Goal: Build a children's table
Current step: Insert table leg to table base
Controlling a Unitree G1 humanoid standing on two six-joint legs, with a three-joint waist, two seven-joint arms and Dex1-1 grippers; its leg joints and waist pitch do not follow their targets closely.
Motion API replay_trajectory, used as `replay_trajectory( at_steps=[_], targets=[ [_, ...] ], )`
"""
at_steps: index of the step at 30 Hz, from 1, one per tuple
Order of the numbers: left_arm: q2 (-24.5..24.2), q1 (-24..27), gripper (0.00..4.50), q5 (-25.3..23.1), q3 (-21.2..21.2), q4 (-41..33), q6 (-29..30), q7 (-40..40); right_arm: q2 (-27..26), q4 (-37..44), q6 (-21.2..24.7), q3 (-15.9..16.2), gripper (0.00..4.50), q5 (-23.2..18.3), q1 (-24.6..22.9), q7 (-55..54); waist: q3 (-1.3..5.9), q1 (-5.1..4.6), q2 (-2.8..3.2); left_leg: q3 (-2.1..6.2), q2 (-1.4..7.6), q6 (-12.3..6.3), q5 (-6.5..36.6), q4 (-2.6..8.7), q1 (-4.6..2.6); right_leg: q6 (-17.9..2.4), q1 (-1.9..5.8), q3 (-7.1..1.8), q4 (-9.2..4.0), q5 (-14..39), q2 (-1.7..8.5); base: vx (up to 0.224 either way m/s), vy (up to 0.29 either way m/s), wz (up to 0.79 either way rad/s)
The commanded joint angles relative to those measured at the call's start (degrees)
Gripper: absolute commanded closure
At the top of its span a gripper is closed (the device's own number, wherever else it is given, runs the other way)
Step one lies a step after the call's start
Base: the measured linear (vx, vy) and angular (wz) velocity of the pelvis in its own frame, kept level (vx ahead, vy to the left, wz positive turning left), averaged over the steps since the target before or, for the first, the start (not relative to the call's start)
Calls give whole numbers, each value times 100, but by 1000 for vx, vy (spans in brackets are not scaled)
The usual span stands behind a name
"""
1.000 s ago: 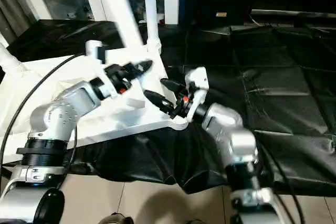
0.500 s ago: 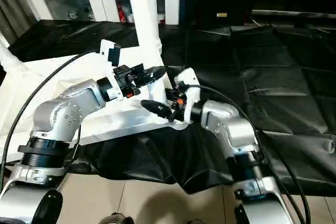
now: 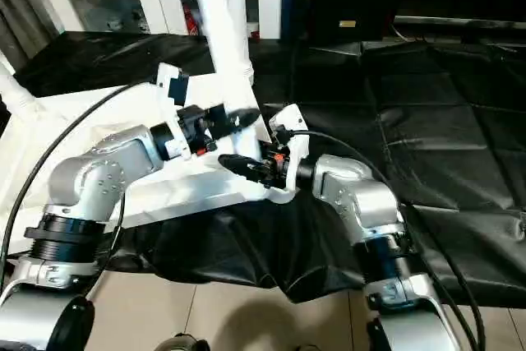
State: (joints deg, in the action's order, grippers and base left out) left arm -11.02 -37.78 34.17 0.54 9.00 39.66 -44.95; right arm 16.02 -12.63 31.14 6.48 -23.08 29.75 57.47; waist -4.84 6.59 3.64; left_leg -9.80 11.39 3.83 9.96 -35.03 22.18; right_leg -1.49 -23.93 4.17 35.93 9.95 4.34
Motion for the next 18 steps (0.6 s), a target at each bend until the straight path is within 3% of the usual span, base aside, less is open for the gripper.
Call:
replay_trajectory(
  at_steps=[1,5,6,9,18],
  targets=[
    [-105,73,139,232,-68,-280,151,-336,113,343,76,133,251,-197,-83,360,587,25,-11,39,96,-339,622,307,-37,-1221,414,-218,-388,686,304,0,0,0],
    [-100,85,138,798,115,-455,542,-706,197,513,136,144,256,-339,-206,586,566,23,-7,33,94,-278,820,312,-49,-1187,393,-218,-425,1097,306,0,0,0],
    [-94,77,165,840,137,-454,578,-723,200,520,138,138,256,-350,-211,595,562,18,-7,33,91,-256,851,312,-46,-1168,399,-217,-425,1167,306,0,0,0],
    [-76,83,177,908,185,-466,622,-729,209,570,156,129,257,-371,-240,591,554,11,16,39,85,-205,961,321,-67,-1040,390,-218,-470,1459,302,0,0,0],
    [134,25,246,750,344,-262,550,-72,231,674,-55,117,257,-320,-319,580,556,10,-4,48,80,-154,997,327,-51,-836,380,-211,-517,1819,304,0,0,0]
  ],
)
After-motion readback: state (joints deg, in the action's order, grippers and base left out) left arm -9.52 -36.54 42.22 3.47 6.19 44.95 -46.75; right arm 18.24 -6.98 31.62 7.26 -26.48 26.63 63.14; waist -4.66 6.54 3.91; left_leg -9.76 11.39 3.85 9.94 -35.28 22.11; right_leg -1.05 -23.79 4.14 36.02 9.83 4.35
